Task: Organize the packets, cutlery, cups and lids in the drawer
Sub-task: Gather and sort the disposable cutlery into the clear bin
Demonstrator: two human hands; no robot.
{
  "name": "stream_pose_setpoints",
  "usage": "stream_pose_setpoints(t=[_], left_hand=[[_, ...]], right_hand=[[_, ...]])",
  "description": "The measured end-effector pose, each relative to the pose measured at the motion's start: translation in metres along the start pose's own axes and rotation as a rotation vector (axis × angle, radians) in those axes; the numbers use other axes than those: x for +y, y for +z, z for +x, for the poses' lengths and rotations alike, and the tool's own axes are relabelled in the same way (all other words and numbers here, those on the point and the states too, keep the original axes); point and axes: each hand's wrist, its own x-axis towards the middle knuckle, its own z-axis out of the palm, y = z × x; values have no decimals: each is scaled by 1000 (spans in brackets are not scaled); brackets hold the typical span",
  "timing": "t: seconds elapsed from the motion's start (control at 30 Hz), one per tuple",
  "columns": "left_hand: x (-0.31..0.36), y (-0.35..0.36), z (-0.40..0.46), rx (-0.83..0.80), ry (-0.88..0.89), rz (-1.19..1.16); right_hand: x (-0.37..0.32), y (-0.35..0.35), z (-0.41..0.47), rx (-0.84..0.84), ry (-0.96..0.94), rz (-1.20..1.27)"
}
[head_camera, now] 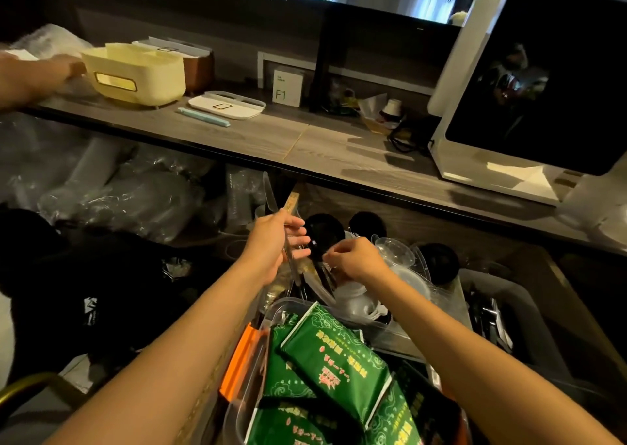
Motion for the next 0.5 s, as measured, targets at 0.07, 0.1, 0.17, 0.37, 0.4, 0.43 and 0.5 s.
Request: stream_pose_setpoints(t=[0.07, 0.1, 0.17, 0.37, 0.4, 0.43, 0.5], left_hand=[[-4, 1, 2, -8, 10, 105], [-5, 1, 2, -23, 13, 152], [-8, 3, 1, -54, 23, 213], [-5, 4, -3, -57, 41, 289], [-4, 5, -3, -48, 49, 300], [-5, 6, -4, -44, 57, 301], [-5, 7, -4, -46, 65, 300]], right_hand=[[-1, -3, -2, 13, -8, -84], [0, -3, -2, 1, 5, -77], [1, -1, -2, -30, 23, 20], [6, 1, -1, 39, -12, -1], [7, -1, -1, 97, -18, 29], [9, -3, 0, 159, -17, 70], [8, -6, 3, 235, -15, 95]])
